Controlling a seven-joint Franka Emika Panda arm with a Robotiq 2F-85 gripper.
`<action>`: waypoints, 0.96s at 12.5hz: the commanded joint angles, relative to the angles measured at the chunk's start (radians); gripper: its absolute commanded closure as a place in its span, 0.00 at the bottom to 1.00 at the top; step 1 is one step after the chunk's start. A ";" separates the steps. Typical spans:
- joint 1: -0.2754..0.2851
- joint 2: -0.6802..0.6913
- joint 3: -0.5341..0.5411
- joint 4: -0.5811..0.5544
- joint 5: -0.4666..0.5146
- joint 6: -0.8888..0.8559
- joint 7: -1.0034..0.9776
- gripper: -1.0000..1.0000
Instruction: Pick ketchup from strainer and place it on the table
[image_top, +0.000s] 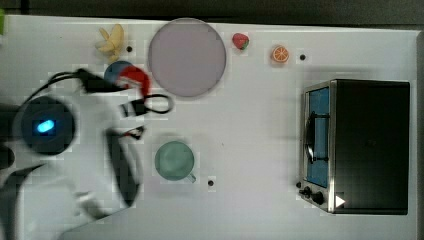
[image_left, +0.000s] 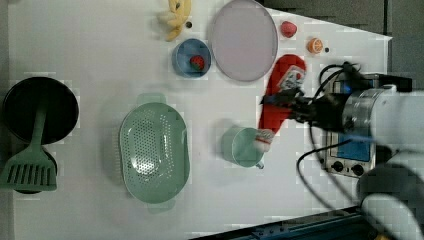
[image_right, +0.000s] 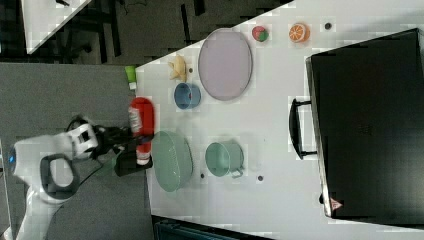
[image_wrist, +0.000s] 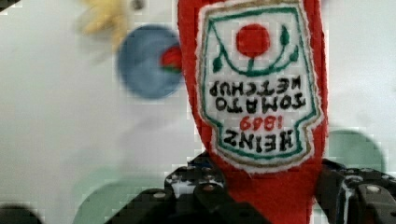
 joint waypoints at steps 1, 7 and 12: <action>-0.066 0.040 -0.133 -0.029 -0.006 -0.005 -0.029 0.44; -0.072 0.111 -0.316 -0.107 -0.006 0.048 -0.093 0.44; -0.072 0.244 -0.339 -0.195 -0.006 0.203 -0.093 0.18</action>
